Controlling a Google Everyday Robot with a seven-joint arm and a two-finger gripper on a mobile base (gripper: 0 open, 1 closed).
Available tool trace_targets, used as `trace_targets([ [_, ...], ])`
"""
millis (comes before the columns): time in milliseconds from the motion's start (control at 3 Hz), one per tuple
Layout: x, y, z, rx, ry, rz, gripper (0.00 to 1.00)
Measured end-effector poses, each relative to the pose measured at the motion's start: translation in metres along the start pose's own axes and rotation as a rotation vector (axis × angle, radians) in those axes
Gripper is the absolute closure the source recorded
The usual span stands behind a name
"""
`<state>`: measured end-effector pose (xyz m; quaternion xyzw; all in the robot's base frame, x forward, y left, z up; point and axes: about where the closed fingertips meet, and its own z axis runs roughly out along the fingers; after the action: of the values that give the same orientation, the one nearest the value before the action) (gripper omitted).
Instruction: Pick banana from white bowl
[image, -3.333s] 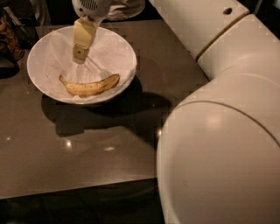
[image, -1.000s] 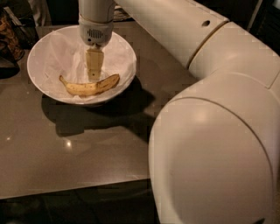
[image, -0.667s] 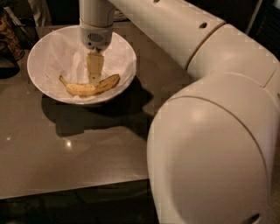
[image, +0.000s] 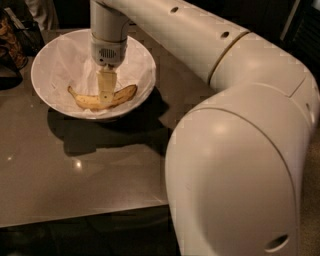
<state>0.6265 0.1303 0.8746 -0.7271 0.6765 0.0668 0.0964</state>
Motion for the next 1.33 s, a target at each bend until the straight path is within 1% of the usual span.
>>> trace_targets([
  [333, 0.002, 0.001, 0.010, -0.019, -0.007, 0.006, 0.41],
  [1000, 0.003, 0.003, 0.017, -0.032, -0.009, 0.011, 0.43],
  [1333, 0.003, 0.005, 0.024, -0.050, -0.011, 0.012, 0.44],
])
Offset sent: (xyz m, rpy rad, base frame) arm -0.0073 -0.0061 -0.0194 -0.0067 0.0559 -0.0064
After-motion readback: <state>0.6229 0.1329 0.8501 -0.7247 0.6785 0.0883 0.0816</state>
